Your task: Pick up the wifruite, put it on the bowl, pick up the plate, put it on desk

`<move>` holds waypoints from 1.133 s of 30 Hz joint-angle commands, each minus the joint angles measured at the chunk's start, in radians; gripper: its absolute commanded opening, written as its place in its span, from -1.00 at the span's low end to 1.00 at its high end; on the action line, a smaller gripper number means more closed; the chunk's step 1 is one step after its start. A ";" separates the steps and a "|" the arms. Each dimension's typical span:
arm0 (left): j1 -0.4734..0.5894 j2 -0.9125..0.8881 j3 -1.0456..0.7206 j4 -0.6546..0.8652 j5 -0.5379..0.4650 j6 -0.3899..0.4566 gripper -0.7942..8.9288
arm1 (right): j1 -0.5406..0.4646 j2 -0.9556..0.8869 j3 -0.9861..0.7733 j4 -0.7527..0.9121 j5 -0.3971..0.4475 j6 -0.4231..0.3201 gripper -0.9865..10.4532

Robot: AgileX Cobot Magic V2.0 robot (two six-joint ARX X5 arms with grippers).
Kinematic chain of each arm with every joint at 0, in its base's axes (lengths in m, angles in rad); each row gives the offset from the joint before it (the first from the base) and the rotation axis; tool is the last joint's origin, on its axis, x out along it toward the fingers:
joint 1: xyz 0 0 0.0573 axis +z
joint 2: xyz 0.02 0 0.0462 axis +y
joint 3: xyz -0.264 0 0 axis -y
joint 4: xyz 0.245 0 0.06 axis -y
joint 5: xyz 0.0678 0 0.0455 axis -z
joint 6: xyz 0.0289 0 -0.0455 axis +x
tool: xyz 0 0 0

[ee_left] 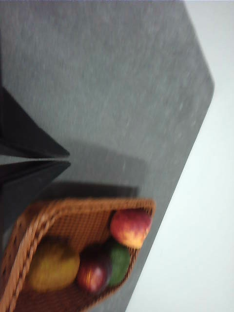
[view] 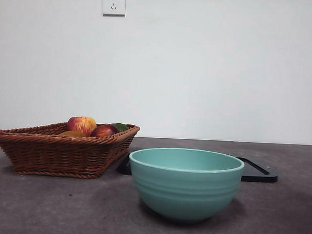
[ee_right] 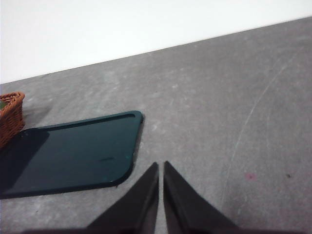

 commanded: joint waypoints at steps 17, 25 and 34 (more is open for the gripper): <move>0.002 0.202 0.464 -0.303 0.125 0.062 -0.82 | 0.000 0.148 0.458 -0.219 -0.080 -0.033 -0.82; 0.001 0.369 0.672 -0.465 0.262 0.162 -0.82 | 0.013 0.385 0.712 -0.438 -0.238 -0.143 -0.82; -0.082 0.511 0.801 -0.600 0.415 0.210 -0.82 | 0.142 0.603 0.947 -0.743 -0.293 -0.275 -0.82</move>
